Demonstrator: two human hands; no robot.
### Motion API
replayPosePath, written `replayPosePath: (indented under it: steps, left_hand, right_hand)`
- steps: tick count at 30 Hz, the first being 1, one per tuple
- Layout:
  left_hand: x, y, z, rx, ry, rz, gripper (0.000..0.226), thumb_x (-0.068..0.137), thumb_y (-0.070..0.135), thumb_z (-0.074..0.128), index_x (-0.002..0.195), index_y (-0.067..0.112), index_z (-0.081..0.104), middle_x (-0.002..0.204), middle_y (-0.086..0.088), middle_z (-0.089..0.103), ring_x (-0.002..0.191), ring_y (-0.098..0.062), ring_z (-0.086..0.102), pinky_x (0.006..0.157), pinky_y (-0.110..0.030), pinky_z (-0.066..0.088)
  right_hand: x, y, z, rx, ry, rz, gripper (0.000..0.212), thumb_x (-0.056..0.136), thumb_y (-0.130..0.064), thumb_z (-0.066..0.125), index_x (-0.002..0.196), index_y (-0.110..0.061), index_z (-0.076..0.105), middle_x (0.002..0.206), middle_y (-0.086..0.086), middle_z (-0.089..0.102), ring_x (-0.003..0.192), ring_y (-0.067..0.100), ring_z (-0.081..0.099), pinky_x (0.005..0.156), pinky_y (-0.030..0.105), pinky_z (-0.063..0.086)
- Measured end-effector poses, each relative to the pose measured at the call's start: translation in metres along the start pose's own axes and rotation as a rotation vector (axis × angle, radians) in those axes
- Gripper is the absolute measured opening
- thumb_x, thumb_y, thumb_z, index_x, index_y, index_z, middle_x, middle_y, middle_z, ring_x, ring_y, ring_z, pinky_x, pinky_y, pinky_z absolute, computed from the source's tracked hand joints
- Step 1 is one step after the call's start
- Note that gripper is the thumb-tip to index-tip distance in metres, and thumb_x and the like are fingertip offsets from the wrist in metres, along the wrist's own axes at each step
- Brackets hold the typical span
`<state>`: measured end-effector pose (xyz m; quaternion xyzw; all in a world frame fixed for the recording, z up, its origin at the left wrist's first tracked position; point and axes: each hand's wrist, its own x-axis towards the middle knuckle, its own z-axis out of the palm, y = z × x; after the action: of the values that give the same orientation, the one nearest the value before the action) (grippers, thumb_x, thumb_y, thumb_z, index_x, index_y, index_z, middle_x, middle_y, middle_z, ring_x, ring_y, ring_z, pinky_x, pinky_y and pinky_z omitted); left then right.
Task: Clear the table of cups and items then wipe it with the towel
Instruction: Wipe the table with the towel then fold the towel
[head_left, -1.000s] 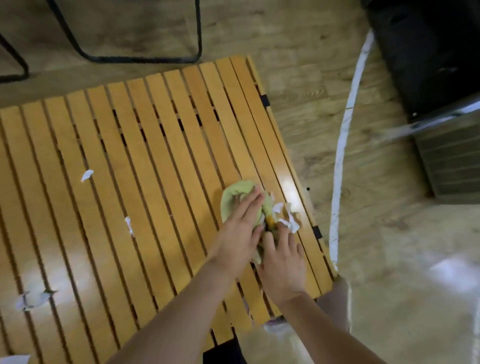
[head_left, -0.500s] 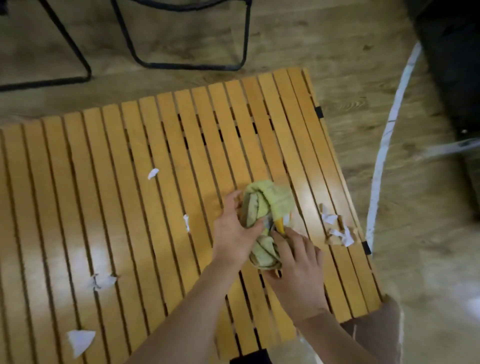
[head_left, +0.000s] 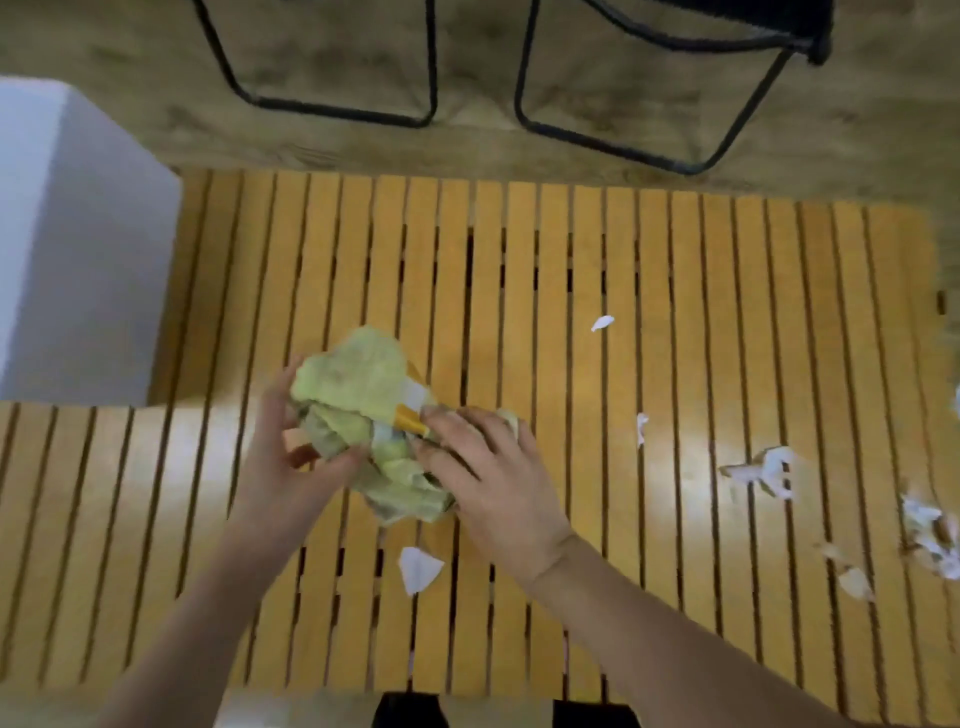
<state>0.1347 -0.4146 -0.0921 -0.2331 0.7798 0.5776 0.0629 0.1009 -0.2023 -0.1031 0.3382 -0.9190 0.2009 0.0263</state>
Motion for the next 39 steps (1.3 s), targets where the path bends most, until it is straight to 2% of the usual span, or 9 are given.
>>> replayPosePath:
  steps: [4,11,16,19,24,28,30,35,39]
  left_hand:
    - [-0.037,-0.058,-0.091,-0.17,0.15,-0.184,0.069,0.066,0.062,0.079,0.125,0.045,0.047,0.115,0.017,0.06,0.102,-0.016,0.069,0.067,-0.038,0.062]
    - [-0.058,-0.136,-0.132,0.249,-0.005,-0.332,0.08,0.053,0.088,0.062,0.105,0.03,0.046,0.102,0.004,0.061,0.091,-0.021,0.066,0.069,-0.049,0.06]
    - [-0.044,-0.135,-0.137,0.395,-0.078,-0.108,0.066,0.077,0.064,0.065,0.134,0.047,0.037,0.106,0.011,0.058,0.094,-0.015,0.062,0.073,-0.038,0.057]
    - [-0.044,-0.137,-0.135,0.441,-0.153,-0.054,0.069,0.093,0.036,0.063,0.143,0.062,0.025,0.114,0.003,0.049,0.103,-0.021,0.056,0.085,-0.033,0.048]
    - [-0.05,-0.143,-0.127,0.32,-0.185,-0.065,0.063,0.092,0.006,0.065,0.135,0.049,0.05,0.128,-0.001,0.052,0.115,-0.02,0.053,0.092,-0.025,0.049]
    - [-0.056,-0.138,-0.085,0.268,-0.212,-0.043,0.065,0.09,0.001,0.065,0.138,0.041,0.05,0.137,-0.006,0.05,0.124,-0.022,0.049,0.097,-0.034,0.051]
    - [-0.056,-0.13,-0.05,0.27,-0.203,-0.007,0.065,0.09,0.003,0.066,0.137,0.044,0.049,0.137,-0.001,0.05,0.121,-0.012,0.047,0.09,-0.013,0.048]
    - [-0.045,-0.094,0.047,0.268,-0.219,0.045,0.067,0.093,0.004,0.062,0.141,0.048,0.044,0.139,0.007,0.047,0.121,-0.006,0.045,0.089,-0.007,0.04]
    - [-0.022,-0.05,0.124,0.39,-0.274,0.171,0.063,0.094,0.007,0.063,0.143,0.043,0.045,0.143,0.001,0.051,0.13,-0.018,0.049,0.103,-0.03,0.047]
  right_hand:
    - [0.019,-0.085,0.049,0.009,-0.035,-0.196,0.034,0.101,-0.008,0.035,0.114,-0.02,0.064,0.137,0.005,0.059,0.11,0.031,0.059,0.081,0.044,0.046]
    - [-0.036,-0.159,0.1,-0.027,-0.782,-0.087,0.072,0.083,-0.056,0.063,0.14,-0.019,0.04,0.165,0.012,0.004,0.13,0.048,0.036,0.09,0.061,0.041]
    - [-0.034,-0.186,0.108,-0.096,-0.722,0.208,0.085,0.064,-0.065,0.077,0.123,-0.014,0.044,0.16,0.017,0.026,0.129,0.05,0.045,0.088,0.066,0.043]
    - [-0.026,-0.184,0.123,-0.126,-0.725,0.183,0.094,0.078,-0.059,0.07,0.142,-0.017,0.014,0.165,0.019,0.0,0.142,0.051,0.022,0.106,0.074,0.017]
    - [-0.04,-0.17,0.12,-0.063,-0.671,0.168,0.087,0.066,-0.027,0.085,0.137,-0.019,0.034,0.151,0.021,0.041,0.111,0.041,0.059,0.081,0.05,0.054]
    - [-0.064,-0.118,0.104,-0.154,-0.58,0.068,0.052,0.083,-0.019,0.059,0.132,-0.023,0.041,0.147,0.021,0.047,0.103,0.039,0.062,0.077,0.046,0.055]
    - [-0.078,-0.087,0.089,-0.173,-0.555,0.065,0.045,0.087,-0.016,0.046,0.131,-0.023,0.042,0.147,0.022,0.046,0.104,0.041,0.061,0.076,0.047,0.055]
    - [-0.11,-0.005,0.048,-0.178,-0.524,0.144,0.082,0.075,-0.01,0.076,0.141,-0.035,0.034,0.152,0.023,0.037,0.115,0.043,0.058,0.079,0.049,0.056]
    - [-0.134,0.049,0.02,-0.177,-0.52,0.319,0.105,0.068,-0.016,0.085,0.149,-0.044,0.024,0.152,0.023,0.034,0.116,0.045,0.055,0.084,0.051,0.055]
